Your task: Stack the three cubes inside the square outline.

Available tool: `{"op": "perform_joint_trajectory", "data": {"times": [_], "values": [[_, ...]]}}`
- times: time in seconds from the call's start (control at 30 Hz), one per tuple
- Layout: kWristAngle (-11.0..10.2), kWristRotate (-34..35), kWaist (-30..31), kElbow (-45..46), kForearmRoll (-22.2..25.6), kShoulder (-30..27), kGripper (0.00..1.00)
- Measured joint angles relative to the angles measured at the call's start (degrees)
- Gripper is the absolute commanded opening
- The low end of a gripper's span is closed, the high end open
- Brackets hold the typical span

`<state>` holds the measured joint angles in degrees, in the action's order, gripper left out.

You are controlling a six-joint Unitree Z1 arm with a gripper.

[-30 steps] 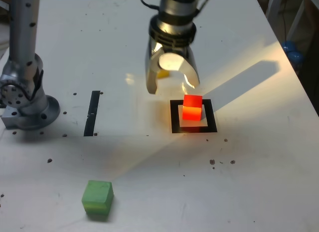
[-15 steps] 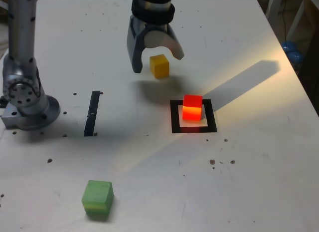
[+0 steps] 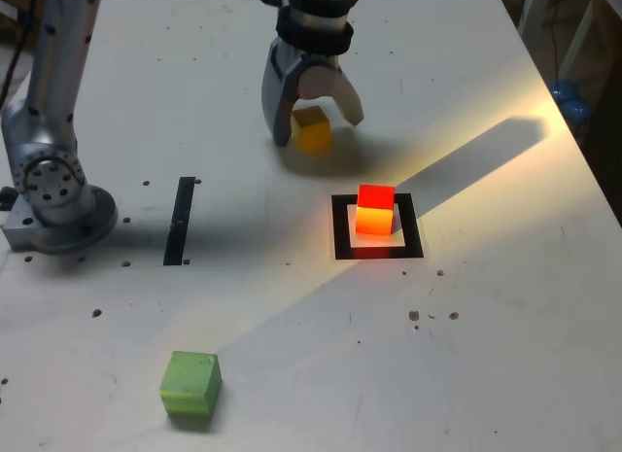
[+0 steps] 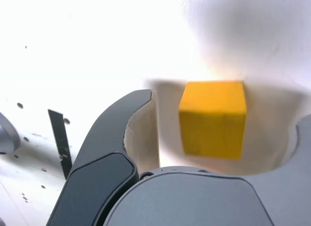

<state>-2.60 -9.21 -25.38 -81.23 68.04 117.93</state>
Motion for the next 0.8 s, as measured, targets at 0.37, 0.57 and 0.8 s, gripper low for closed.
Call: {"op": "perform_joint_trajectory", "data": {"times": [0.37,0.57,0.8], "values": [[-0.5,-0.48,-0.38,-0.98,-1.21,0.28,0.31],[-0.49,-0.54,-0.38,-0.99,-1.22,0.28,0.31],[-0.49,-0.54,-0.38,-1.13,-1.22,0.28,0.31]]}}
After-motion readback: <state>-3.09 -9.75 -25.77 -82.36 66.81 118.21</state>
